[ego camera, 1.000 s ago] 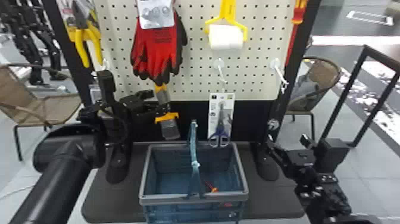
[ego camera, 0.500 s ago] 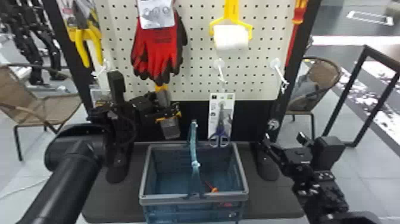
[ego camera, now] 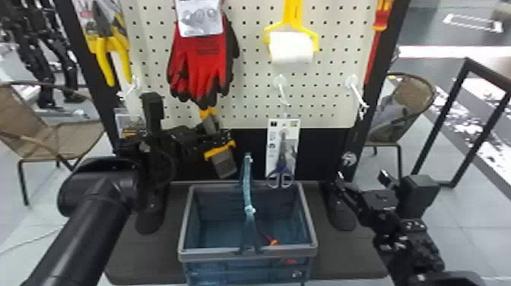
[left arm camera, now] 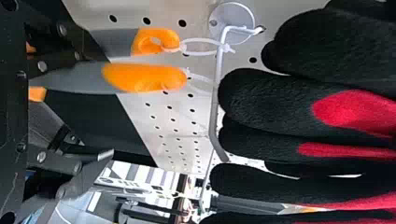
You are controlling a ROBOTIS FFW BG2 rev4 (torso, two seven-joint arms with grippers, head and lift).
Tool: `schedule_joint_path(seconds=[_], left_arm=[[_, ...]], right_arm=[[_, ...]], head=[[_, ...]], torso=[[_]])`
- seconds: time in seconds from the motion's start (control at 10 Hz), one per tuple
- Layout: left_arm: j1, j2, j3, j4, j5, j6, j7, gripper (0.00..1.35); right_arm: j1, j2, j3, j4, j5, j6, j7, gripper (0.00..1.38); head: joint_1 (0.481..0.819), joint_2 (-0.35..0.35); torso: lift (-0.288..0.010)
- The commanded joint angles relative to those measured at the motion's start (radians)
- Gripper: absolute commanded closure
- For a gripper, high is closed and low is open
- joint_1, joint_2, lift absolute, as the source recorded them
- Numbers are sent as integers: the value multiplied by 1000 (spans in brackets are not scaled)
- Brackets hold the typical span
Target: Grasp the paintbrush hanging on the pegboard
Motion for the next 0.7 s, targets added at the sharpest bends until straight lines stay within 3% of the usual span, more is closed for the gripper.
schedule_joint_path(seconds=[0.0, 0.6], left_arm=[[-1, -6, 4, -1, -4, -8, 0, 1211], [7, -6, 20, -1, -1, -29, 1, 1211]], right_arm=[[2, -1, 0, 1, -2, 2, 0, 180], [5, -1, 0, 8, -6, 2, 0, 182]], head=[[549, 0], [549, 0]], torso=[[-100], [-100]])
